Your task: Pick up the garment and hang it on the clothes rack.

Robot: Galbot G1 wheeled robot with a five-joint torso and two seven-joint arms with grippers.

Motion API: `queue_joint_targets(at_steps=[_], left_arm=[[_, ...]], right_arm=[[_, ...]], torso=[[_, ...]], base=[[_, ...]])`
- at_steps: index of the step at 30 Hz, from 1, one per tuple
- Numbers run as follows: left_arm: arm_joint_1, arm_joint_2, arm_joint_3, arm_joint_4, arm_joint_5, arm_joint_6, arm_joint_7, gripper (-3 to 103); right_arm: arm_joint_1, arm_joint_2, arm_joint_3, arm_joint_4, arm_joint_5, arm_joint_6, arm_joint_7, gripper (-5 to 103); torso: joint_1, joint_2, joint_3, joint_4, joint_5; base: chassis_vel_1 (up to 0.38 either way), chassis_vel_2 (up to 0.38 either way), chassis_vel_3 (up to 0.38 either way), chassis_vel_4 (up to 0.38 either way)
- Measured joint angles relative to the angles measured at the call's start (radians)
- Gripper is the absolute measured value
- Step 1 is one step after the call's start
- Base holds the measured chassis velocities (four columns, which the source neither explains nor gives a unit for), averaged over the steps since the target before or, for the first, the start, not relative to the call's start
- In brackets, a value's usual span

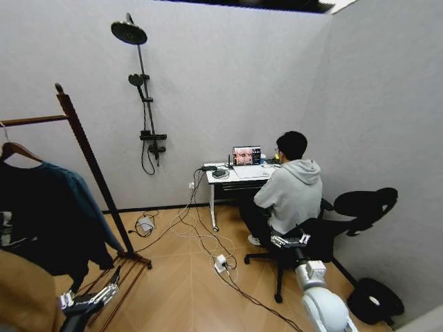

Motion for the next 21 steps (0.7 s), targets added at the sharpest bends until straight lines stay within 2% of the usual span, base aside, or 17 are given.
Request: queue_joint_targets(at_steps=[21], left_arm=[[0.0,0.0,0.0,0.0,0.0,0.0,0.0,100]], right_arm=[[0.015,0.001,-0.008,-0.021,-0.003,0.002,0.0,100]], torso=[[0.0,0.0,0.0,-0.0001,-0.0002]], base=[[0.143,-0.132,-0.135,0.14]])
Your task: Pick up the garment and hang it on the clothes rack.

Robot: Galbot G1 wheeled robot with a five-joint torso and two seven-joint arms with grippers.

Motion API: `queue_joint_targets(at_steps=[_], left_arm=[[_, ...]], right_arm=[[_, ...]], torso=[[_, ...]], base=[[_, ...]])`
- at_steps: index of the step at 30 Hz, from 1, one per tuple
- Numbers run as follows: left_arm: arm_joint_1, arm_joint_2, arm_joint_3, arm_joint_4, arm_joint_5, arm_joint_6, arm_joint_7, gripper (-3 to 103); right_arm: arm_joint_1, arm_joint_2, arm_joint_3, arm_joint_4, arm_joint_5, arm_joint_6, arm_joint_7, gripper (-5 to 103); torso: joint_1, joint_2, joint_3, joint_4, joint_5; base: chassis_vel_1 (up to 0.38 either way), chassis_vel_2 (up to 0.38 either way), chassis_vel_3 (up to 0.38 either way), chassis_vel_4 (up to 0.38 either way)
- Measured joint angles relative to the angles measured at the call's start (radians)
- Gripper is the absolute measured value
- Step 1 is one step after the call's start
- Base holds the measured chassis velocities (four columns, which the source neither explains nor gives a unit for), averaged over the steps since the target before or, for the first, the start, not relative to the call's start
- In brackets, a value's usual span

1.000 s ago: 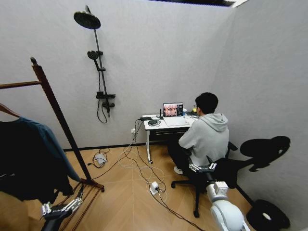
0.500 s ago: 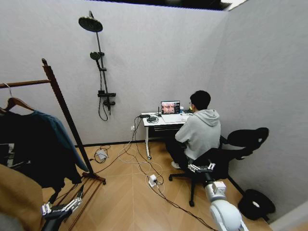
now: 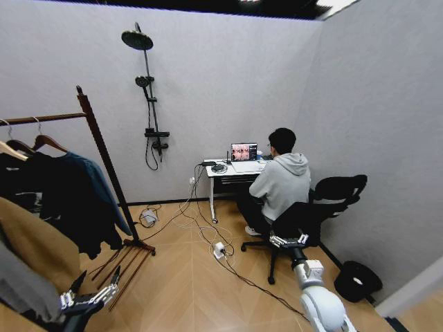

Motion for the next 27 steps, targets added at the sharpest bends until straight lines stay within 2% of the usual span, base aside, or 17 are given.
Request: queue_joint_targets(at_steps=[27], left_arm=[[0.0,0.0,0.0,0.0,0.0,0.0,0.0,100]], right_arm=[[0.018,0.009,-0.024,-0.026,-0.006,0.017,-0.001,100]], torso=[[0.0,0.0,0.0,-0.0001,-0.0001]], base=[[0.163,-0.151,-0.146,0.165]])
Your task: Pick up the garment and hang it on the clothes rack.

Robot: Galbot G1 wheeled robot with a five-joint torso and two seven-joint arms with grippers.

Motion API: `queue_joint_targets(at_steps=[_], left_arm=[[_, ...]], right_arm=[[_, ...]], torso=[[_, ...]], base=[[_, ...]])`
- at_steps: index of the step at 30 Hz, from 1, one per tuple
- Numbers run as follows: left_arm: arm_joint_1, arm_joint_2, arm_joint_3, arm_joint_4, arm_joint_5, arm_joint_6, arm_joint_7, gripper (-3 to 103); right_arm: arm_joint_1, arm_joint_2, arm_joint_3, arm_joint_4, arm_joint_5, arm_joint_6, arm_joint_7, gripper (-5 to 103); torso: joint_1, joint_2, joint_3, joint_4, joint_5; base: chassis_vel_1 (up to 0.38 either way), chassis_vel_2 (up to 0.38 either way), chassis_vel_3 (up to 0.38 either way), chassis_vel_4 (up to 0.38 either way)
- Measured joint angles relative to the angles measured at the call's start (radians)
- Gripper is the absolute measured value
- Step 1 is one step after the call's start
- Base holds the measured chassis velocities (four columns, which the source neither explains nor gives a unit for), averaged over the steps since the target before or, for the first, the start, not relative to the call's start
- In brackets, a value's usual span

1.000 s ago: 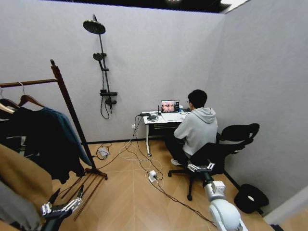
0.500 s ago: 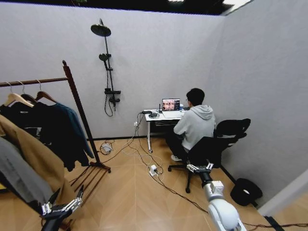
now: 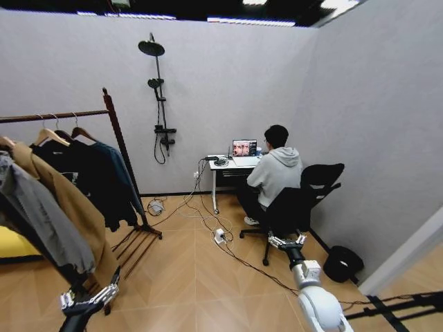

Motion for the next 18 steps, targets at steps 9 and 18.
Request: queue_joint_targets(at_steps=[9,18], left_arm=[[0.0,0.0,0.0,0.0,0.0,0.0,0.0,100],[0.0,0.0,0.0,0.0,0.0,0.0,0.0,100]], right_arm=[[0.022,0.007,-0.039,-0.025,-0.009,-0.007,-0.002,100],[0.027,0.005,-0.046,-0.052,-0.01,-0.003,-0.002,100]], torso=[[0.0,0.0,0.0,0.0002,0.0],[0.0,0.0,0.0,0.0003,0.0002]], base=[[0.149,-0.162,-0.147,0.148],[0.164,-0.167,-0.16,0.161]])
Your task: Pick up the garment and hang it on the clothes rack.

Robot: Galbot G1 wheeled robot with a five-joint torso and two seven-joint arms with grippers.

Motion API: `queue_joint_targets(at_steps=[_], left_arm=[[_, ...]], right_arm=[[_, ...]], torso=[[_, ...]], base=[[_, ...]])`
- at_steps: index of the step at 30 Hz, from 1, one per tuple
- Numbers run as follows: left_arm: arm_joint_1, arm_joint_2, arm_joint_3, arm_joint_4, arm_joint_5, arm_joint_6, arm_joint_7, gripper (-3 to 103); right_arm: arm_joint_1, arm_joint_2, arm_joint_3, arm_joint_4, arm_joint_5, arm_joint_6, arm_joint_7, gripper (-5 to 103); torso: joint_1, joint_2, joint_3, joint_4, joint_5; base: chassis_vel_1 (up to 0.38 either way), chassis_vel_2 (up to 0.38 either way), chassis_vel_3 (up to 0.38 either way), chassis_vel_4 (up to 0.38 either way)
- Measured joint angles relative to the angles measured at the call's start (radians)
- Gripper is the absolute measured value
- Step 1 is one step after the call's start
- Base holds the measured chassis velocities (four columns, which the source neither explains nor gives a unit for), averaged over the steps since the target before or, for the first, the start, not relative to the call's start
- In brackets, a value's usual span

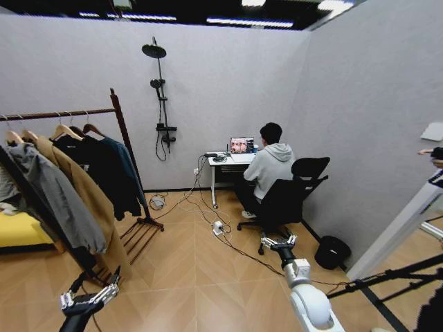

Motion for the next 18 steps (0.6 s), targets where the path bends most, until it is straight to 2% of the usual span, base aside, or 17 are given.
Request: queue_joint_targets(at_steps=[18], left_arm=[[0.0,0.0,0.0,0.0,0.0,0.0,0.0,100]], right_arm=[[-0.005,0.007,-0.014,0.022,-0.008,-0.011,-0.002,100]], torso=[[0.0,0.0,0.0,-0.0002,0.0]], base=[[0.149,-0.148,-0.14,0.147]])
